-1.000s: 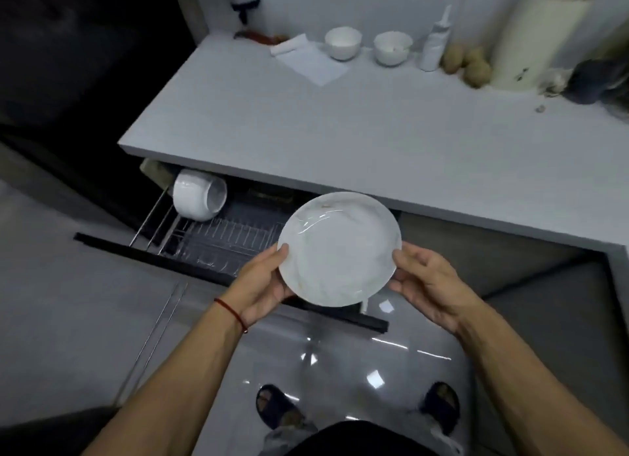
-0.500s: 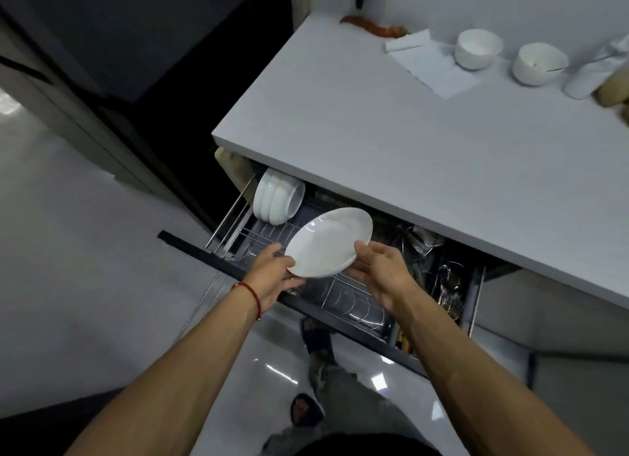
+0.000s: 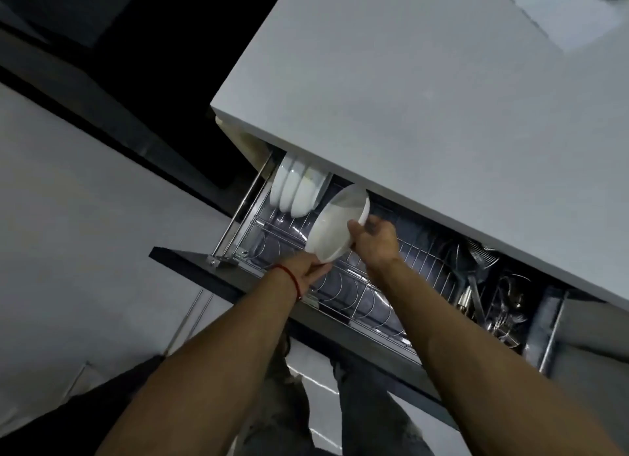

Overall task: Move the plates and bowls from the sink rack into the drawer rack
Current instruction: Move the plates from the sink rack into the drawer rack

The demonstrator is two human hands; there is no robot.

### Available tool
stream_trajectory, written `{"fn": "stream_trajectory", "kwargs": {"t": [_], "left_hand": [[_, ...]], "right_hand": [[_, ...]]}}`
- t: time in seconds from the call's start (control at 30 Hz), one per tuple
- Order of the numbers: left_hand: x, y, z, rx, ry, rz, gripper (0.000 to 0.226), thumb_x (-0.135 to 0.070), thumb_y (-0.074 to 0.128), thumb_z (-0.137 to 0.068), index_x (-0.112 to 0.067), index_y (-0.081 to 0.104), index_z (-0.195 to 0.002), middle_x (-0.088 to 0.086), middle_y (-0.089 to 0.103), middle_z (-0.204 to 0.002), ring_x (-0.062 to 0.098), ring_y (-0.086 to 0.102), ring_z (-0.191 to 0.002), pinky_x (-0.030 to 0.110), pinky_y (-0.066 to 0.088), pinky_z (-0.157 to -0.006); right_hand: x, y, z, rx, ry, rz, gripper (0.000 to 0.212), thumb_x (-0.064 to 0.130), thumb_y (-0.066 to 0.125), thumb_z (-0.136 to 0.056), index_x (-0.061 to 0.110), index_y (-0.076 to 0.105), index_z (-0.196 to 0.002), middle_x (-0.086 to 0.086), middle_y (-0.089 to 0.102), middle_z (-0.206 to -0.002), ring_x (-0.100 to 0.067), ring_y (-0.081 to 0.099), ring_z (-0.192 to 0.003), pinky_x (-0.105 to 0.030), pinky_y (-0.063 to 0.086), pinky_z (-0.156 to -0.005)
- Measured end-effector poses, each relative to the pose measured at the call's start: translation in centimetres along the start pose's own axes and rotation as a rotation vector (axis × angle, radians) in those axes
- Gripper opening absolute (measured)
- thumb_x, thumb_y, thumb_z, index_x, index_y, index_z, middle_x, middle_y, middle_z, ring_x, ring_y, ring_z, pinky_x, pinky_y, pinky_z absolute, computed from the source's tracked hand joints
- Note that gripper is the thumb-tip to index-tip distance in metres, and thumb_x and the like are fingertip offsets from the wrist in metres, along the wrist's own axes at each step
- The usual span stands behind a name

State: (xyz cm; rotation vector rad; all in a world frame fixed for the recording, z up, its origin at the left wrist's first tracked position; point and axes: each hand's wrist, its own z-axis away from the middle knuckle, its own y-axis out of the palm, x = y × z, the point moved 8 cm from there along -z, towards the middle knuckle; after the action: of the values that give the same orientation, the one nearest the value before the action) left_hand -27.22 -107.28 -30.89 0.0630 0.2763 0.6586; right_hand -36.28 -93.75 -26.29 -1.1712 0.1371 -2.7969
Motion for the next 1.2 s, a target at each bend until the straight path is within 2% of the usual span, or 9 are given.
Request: {"fn": "stream_trajectory", "kwargs": {"t": [0.23,0.37,0.47,0.6,0.77,0.83,0.93,1.03,1.2], "left_hand": [[-3.3,0.2,-4.6,0.063,-0.023,0.013,0.023,0.009,0.053,-0.096,0.013,0.06,-0.117,0.017,0.067,-0.103,0.026,0.064,-0.11,0.033,0.047,-0.108],[-4.9,-0.1,-7.0,0.044,-0.001,-0.032,0.012,0.003,0.054,-0.097,0.002,0.063,-0.09,0.012,0.066,-0.094,0.016,0.064,-0.087,0.027,0.055,-0.093],[-5.2,0.1,-8.2,0.037,0.003,-0.013,0.013,0.004,0.054,-0.097,0.001,0.064,-0.09,0.011,0.066,-0.091,0.015,0.064,-0.082,0.024,0.061,-0.079],[-6.0,-0.4,-9.1,0.001,0.052,0.005,0.017,-0.003,0.057,-0.097,-0.002,0.062,-0.081,0.008,0.067,-0.081,0.014,0.064,-0.077,0.023,0.057,-0.077],[-6.6,-0.8,-9.3,-0.017,0.069,0.087,0.023,-0.001,0.047,-0.102,-0.003,0.058,-0.082,0.008,0.069,-0.072,0.007,0.067,-0.059,0.023,0.057,-0.067],[-6.6,-0.8,-8.8,-0.028,0.053,0.157,0.026,-0.003,0.048,-0.102,-0.002,0.059,-0.078,0.006,0.071,-0.06,0.009,0.068,-0.059,0.025,0.054,-0.069],[-7.0,0.1,-7.5,0.016,0.067,0.231,0.026,0.0,0.046,-0.103,-0.002,0.059,-0.08,0.009,0.069,-0.074,0.015,0.067,-0.071,0.025,0.058,-0.079],[-7.0,0.4,-5.8,0.022,0.051,0.165,0.022,0.006,0.042,-0.101,-0.001,0.057,-0.086,0.017,0.058,-0.095,0.025,0.06,-0.095,0.037,0.052,-0.103],[-8.2,0.3,-0.6,-0.008,0.124,-0.313,0.017,-0.003,0.048,-0.102,-0.002,0.063,-0.11,0.015,0.066,-0.098,0.026,0.066,-0.09,0.031,0.061,-0.077]], "right_hand": [[0.4,1.9,-3.8,-0.104,-0.031,0.014,0.016,0.012,0.067,-0.098,0.01,0.066,-0.115,-0.017,0.074,-0.117,-0.035,0.072,-0.107,-0.056,0.057,-0.099],[1.1,3.0,-5.5,-0.153,-0.088,0.045,0.017,0.004,0.066,-0.095,0.005,0.067,-0.113,-0.019,0.074,-0.106,-0.024,0.066,-0.084,-0.047,0.059,-0.084],[1.7,3.8,-6.2,-0.16,-0.117,0.123,0.012,0.012,0.067,-0.096,0.01,0.066,-0.108,-0.022,0.074,-0.113,-0.029,0.069,-0.096,-0.057,0.057,-0.094],[2.4,5.1,-6.9,-0.143,-0.111,0.171,0.033,0.024,0.075,-0.093,0.001,0.069,-0.115,-0.016,0.075,-0.116,-0.033,0.071,-0.11,-0.053,0.056,-0.099],[3.9,6.7,-7.3,-0.152,-0.218,0.292,0.027,0.03,0.075,-0.093,0.006,0.067,-0.103,-0.007,0.071,-0.099,-0.031,0.071,-0.102,-0.027,0.052,-0.083],[4.2,7.3,-7.6,-0.145,-0.258,0.338,0.031,0.029,0.073,-0.096,-0.001,0.071,-0.103,-0.018,0.074,-0.102,-0.036,0.07,-0.105,-0.029,0.05,-0.086],[4.3,7.8,-7.7,-0.152,-0.258,0.368,0.033,0.026,0.07,-0.098,-0.007,0.072,-0.104,-0.025,0.075,-0.108,-0.039,0.069,-0.105,-0.031,0.047,-0.087],[3.6,7.1,-7.6,-0.136,-0.209,0.38,0.036,0.029,0.074,-0.095,-0.004,0.07,-0.11,-0.022,0.074,-0.113,-0.035,0.07,-0.108,-0.015,0.038,-0.073],[1.0,4.2,-3.5,-0.045,-0.123,0.343,0.029,0.017,0.069,-0.097,0.003,0.066,-0.122,-0.01,0.071,-0.107,-0.026,0.066,-0.095,-0.04,0.056,-0.089]]}}
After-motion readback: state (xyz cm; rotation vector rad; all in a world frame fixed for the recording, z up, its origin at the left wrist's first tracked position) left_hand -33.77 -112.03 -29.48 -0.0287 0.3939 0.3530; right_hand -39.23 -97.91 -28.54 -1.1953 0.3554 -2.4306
